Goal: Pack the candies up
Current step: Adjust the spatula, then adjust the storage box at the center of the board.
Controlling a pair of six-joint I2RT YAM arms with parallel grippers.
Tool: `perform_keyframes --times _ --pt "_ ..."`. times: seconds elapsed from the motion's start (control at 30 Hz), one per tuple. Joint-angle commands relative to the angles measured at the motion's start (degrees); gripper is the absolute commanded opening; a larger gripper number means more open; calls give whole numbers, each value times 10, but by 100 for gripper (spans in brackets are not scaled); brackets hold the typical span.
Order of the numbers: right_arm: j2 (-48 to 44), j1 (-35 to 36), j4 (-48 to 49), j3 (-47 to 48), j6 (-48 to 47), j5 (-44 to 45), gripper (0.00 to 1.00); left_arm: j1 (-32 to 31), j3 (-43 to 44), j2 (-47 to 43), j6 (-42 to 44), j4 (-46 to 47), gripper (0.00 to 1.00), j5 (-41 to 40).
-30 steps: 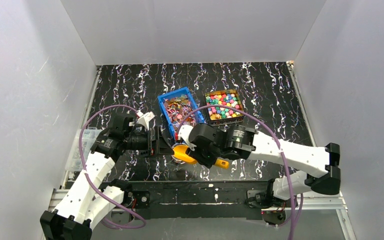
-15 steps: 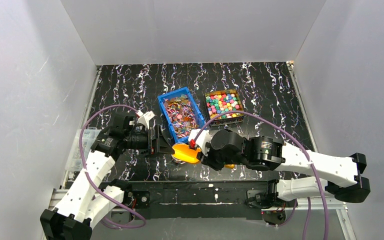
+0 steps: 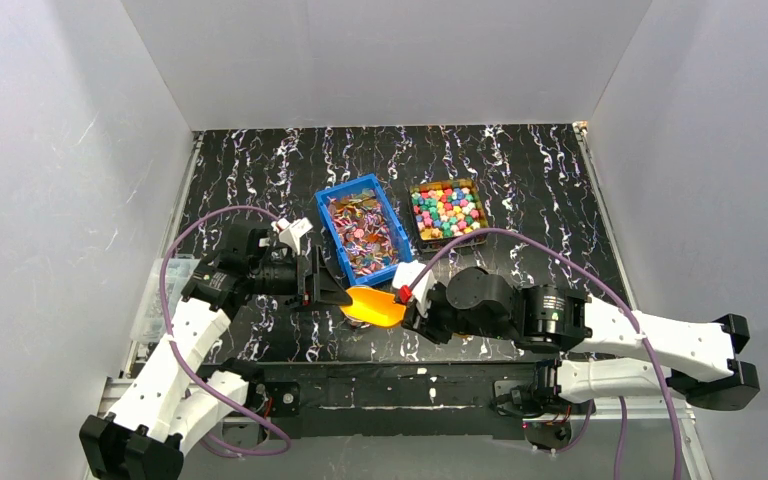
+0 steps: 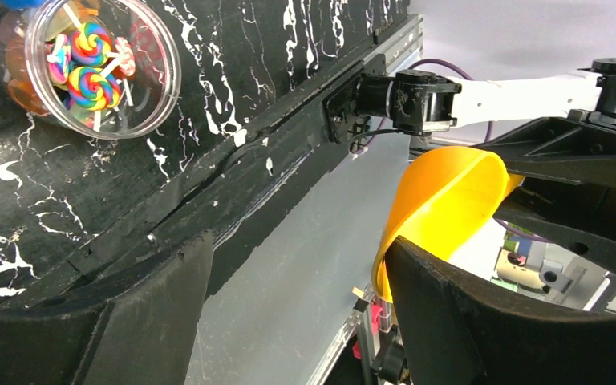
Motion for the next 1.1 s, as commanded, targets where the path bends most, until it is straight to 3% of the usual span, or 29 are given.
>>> perform_keyframes --times 0.0,0.3,0.57,0.63,0.8,1.07 --pt "-48 3 102 -2 -6 40 1 1 6 12 10 -17 75 -20" --pt "-39 3 65 -11 10 97 1 1 43 44 -2 13 78 -5" --pt "-15 3 15 -14 51 216 1 1 112 101 -18 42 88 -56" --pt "-4 3 1 -10 63 249 1 1 125 119 -31 60 94 -63" --pt "21 -1 -26 4 89 338 1 1 158 162 -62 98 96 -74" --pt "46 -83 -53 33 113 364 1 -19 233 242 -72 122 98 -81"
